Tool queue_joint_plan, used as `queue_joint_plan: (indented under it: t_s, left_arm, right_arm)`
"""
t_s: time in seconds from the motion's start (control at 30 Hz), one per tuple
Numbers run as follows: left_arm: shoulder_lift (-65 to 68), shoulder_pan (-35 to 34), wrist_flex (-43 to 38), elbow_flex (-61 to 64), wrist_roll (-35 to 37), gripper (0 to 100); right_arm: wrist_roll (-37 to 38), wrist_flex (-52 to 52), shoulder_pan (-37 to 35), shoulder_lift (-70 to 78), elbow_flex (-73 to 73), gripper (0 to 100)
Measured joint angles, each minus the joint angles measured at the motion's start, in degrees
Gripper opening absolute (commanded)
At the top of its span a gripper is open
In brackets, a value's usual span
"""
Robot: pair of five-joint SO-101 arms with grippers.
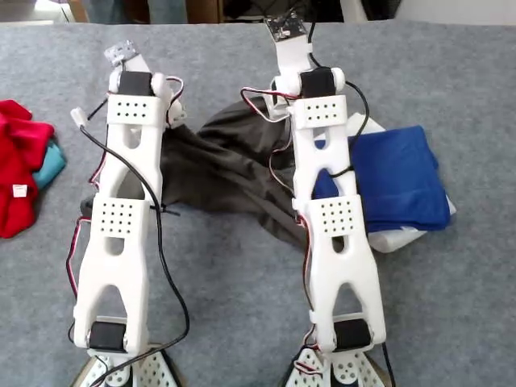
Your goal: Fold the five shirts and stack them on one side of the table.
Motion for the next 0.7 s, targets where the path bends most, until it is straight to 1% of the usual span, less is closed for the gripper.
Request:
queue_joint_plan:
  t_s: [0.13,0.2,0.27,0.37,0.47,0.6,0.7]
  left_arm:
    - [-0.09,-0.09,0.53,3.08,-2.29,3]
    - [-1.76,-1.23,0.53,8.09,-4.57,3]
    - [-6.59,-3.16,0.53,16.09,-7.47,3]
    - [-19.25,-6.86,0.53,32.79,-13.27,3]
    - [-36.31,-9.85,0.44,54.59,-19.78,3]
    - [-61.45,-10.64,-2.55,83.87,-29.63,3]
    - [-79.47,-10.64,-3.96,102.51,-37.36,3]
  right_arm:
    - [0.00,0.00,0.00,0.00,0.00,1.7]
    - [0.00,-0.18,0.00,0.00,0.00,1.6]
    - [0.00,-0.79,0.00,0.00,0.00,1.5]
    - [0.00,-1.58,0.00,0.00,0.00,1.5]
    - [0.00,-1.76,0.00,0.00,0.00,1.5]
    - [0.00,-1.67,-0.18,0.00,0.00,1.5]
    - [0.00,-0.53,-1.49,0.00,0.00,1.5]
